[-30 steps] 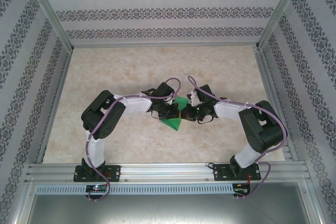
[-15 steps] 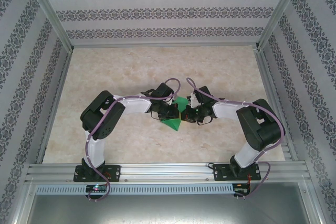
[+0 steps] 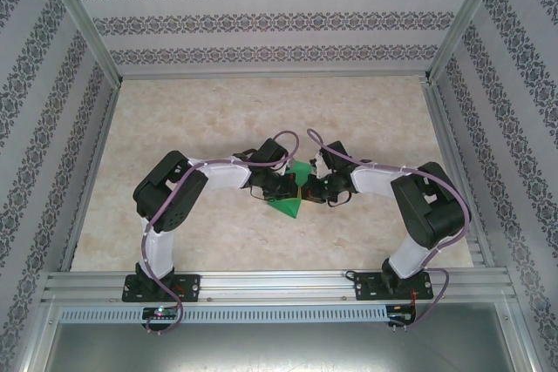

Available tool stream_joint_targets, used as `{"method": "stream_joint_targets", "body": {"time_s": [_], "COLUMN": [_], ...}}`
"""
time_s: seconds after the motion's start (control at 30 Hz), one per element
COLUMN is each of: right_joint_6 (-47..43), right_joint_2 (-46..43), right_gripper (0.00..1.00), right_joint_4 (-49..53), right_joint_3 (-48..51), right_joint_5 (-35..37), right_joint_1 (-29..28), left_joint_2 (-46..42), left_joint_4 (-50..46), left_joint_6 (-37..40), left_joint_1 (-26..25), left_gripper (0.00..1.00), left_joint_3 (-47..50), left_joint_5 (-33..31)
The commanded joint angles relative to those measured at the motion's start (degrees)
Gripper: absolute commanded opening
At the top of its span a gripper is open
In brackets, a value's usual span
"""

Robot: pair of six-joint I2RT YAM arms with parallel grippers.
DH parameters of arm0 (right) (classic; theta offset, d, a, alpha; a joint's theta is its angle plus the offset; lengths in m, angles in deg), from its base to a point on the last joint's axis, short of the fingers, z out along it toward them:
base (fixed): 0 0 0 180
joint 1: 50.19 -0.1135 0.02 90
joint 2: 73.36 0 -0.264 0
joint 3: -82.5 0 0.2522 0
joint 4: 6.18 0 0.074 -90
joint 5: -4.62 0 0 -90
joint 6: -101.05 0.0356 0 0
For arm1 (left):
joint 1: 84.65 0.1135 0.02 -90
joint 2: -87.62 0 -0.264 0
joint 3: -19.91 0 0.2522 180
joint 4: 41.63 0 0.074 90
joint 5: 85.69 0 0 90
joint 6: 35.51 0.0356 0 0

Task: Fold a paper plane with a square sheet of paper (pick it up from the middle)
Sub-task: Fold the triangle a second time at the center of the table.

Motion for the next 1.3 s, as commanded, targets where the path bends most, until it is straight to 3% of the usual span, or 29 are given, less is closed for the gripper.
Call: {"method": "stream_joint_targets", "body": {"time_s": [0.0,0.67,1.27], "right_joint_6": [-2.3,-3.4,-3.5], "right_joint_2": [2.2,3.0,2.2], "right_gripper": [0.01,0.01,0.01], "right_joint_4": [4.3,5.5,5.6], "right_joint_3": [-0.4,-1.3,-2.2], "right_joint_5": [5.3,6.4,5.9], "right_joint_1": [-0.5,-1.5,-2.1], "left_joint_2": [-2.7,-0.9,4.5], "left_joint_4": [-1.0,-15.4,-16.4], "left_joint_6": [-0.1,9.8,12.0], "left_joint_1": [0.0,3.3,3.9], "left_gripper": [0.05,0.06,0.05], "left_joint_3": [-1.0,-7.1,-8.6], "left_joint_5": [1.4,-3.4,-2.4]}}
